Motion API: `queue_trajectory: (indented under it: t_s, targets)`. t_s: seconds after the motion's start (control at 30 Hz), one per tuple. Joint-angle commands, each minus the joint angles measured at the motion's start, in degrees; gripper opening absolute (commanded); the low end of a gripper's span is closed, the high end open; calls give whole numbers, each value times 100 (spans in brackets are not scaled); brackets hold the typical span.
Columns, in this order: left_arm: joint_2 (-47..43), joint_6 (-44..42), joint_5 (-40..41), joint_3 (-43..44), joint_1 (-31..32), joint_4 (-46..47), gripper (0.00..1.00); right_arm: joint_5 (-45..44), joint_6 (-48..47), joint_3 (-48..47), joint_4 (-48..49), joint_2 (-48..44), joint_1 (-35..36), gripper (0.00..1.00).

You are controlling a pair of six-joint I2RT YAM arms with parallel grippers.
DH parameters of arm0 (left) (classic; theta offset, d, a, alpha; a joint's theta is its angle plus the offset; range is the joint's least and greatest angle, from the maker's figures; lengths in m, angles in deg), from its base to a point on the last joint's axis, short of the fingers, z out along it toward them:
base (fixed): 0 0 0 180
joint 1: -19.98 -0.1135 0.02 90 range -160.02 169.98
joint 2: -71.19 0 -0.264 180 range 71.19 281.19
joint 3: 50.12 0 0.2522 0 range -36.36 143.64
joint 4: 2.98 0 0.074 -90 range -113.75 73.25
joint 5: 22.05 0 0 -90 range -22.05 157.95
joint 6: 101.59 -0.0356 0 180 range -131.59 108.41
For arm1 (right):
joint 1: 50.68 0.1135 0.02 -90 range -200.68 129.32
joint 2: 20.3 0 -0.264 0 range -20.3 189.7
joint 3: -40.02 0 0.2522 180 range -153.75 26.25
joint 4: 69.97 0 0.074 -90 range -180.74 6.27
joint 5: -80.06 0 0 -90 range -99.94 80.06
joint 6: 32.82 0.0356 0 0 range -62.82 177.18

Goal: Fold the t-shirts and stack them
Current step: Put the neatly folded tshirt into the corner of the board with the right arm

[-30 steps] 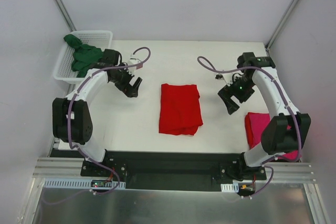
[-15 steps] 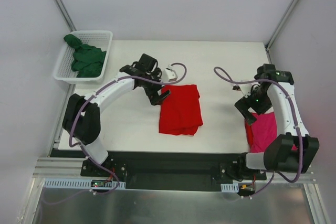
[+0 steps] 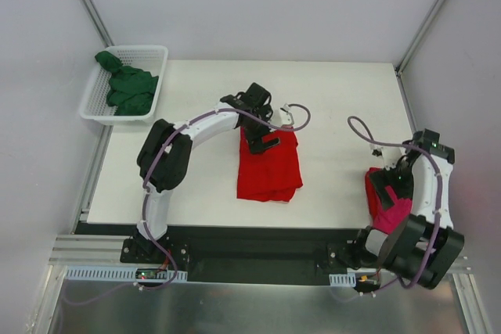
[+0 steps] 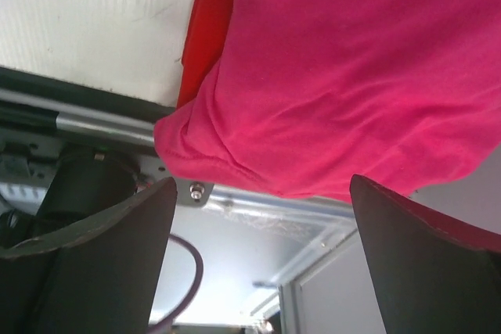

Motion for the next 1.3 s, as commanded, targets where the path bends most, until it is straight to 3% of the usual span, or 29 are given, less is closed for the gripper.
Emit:
queue_trajectory:
  t_s: [0.0,0.17,0.33,0.53,0.77,0.93,1.07,1.27]
  targets:
    - [-40,-265,367,316,482,-74,99,359,-200,621,826,-1281,-246,96]
    - [-374,-643,640,184,965,-389,99,447,55,1016,1178,-2557,-272,96]
    - [-313,-599,166,298,1018,-987,99,324,38,1755,1547,-3805,-290,96]
    - [109,-836,51,798,1018,-1708,99,333,345,2353,1837,-4141,-351,96]
    - [680,-1214,253,1528,1018,-2174,99,262,758,2003,2084,-3545,-536,96]
    - [874,-1329,271,1810,992,-2376,99,-133,1030,1705,2330,-2385,-1036,96]
    - [883,-1268,227,1766,983,-2394,99,-11,1206,1231,2269,-1655,-1756,96]
    - [891,-1250,174,1634,974,-2394,99,376,1189,1159,2269,-1427,-1872,96]
